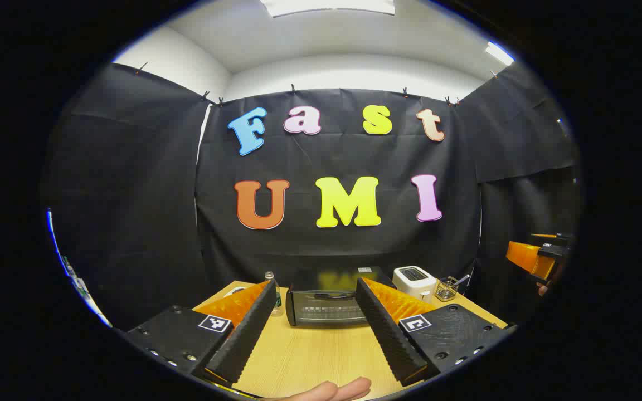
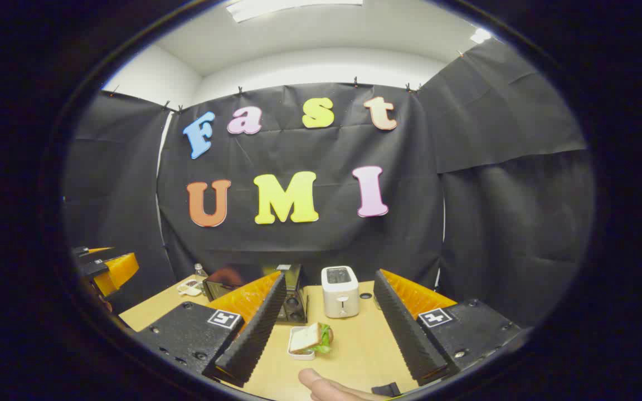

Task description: Open the electric oven with the left hand, put the food in, and close the electric oven.

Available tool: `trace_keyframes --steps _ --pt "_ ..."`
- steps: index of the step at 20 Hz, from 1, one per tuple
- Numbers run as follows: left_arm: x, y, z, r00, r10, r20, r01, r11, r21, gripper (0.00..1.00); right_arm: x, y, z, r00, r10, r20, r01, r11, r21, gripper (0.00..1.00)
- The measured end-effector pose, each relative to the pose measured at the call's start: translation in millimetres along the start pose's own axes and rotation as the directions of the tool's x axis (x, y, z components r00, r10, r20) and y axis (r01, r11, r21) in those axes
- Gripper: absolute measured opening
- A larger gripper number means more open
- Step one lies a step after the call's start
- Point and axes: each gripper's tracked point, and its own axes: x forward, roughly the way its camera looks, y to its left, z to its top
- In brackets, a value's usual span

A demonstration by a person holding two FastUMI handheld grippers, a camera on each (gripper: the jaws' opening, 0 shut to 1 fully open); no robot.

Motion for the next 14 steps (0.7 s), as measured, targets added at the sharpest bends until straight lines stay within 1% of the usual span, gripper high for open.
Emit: trace_keyframes --steps 1,2,3,4,5,6,9,10,12,13,14 --pt "-2 1 1 1.000 -0.001 0.000 0.001 1.000 -0.008 0.94 -2 1 4 1.000 0.000 0.010 0.001 1.000 -0.010 1.00" --pt "-3 -1 1 1.000 -0.008 -0.001 0.008 1.000 -0.016 0.94 -4 0 9 1.000 -0.006 0.022 0.006 1.000 -0.023 0.91" --pt "-5 -2 3 1.000 -0.015 0.002 0.015 1.000 -0.018 0.94 -6 -3 13 0.999 -0.018 0.036 0.019 0.999 -0.032 1.00" --pt "-7 -2 6 1.000 -0.018 0.007 0.018 1.000 -0.014 0.94 -8 -5 17 0.999 -0.027 0.046 0.028 0.999 -0.038 1.00" --pt "-8 -2 8 1.000 -0.019 0.013 0.019 1.000 -0.008 0.94 -10 -5 19 0.998 -0.028 0.056 0.030 0.999 -0.039 0.91" --pt "-8 -2 10 1.000 -0.020 0.017 0.020 1.000 -0.001 0.94 -12 -3 20 0.998 -0.019 0.064 0.022 0.999 -0.037 1.00" --pt "-11 -13 6 0.999 -0.045 0.012 0.045 0.999 0.011 0.94 -15 -1 20 0.998 -0.002 0.064 0.004 0.999 -0.035 1.00" --pt "-11 -16 5 0.998 -0.055 0.008 0.055 0.998 0.012 0.94 -17 -1 18 0.998 0.001 0.065 0.001 0.999 -0.034 0.91" --pt "-8 -19 2 0.998 -0.062 -0.001 0.062 0.998 0.011 0.94 -17 -1 15 0.999 0.002 0.054 0.000 0.999 -0.036 0.90" --pt "-6 -19 -3 0.998 -0.059 -0.010 0.059 0.998 0.009 0.94 -17 -1 13 0.999 0.004 0.044 -0.002 0.999 -0.035 0.90" --pt "-3 -20 -5 0.998 -0.058 -0.015 0.058 0.998 0.011 0.94 -18 0 12 0.999 0.010 0.042 -0.008 0.999 -0.031 1.00"
